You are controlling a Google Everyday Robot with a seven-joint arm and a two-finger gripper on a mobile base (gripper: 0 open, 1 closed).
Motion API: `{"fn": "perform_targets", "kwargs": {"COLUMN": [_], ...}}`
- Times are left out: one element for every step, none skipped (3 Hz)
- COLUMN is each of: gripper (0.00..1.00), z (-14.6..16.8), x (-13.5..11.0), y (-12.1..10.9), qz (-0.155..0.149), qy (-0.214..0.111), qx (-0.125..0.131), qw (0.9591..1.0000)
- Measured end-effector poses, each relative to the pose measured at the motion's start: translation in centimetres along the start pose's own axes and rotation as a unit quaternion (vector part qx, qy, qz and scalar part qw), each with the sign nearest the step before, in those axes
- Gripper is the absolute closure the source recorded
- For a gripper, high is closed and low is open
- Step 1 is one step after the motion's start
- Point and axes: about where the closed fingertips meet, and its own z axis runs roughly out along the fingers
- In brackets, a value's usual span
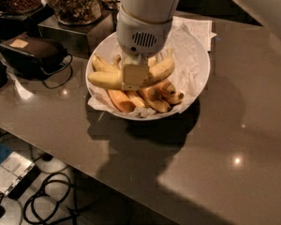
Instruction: Pick banana from white bowl
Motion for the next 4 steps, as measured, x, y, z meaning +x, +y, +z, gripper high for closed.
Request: {"fn": "perform_targets", "kwargs": {"gripper": [1.00,1.00,1.00,1.00], "z": [-3.0,-7.1,-7.9,-7.9], "x": [-1.8,-4.8,-5.4,-7.6], "y": [0.3,1.4,1.5,3.3], "qz": [-0.030,-0.071,-0.075,-0.093], "qy": [-0.004,-0.025,-0.034,-0.041], "qx": [0.027,0.062,0.076,0.068], "qw": [0.9992,0.9952,0.9937,0.9924]}}
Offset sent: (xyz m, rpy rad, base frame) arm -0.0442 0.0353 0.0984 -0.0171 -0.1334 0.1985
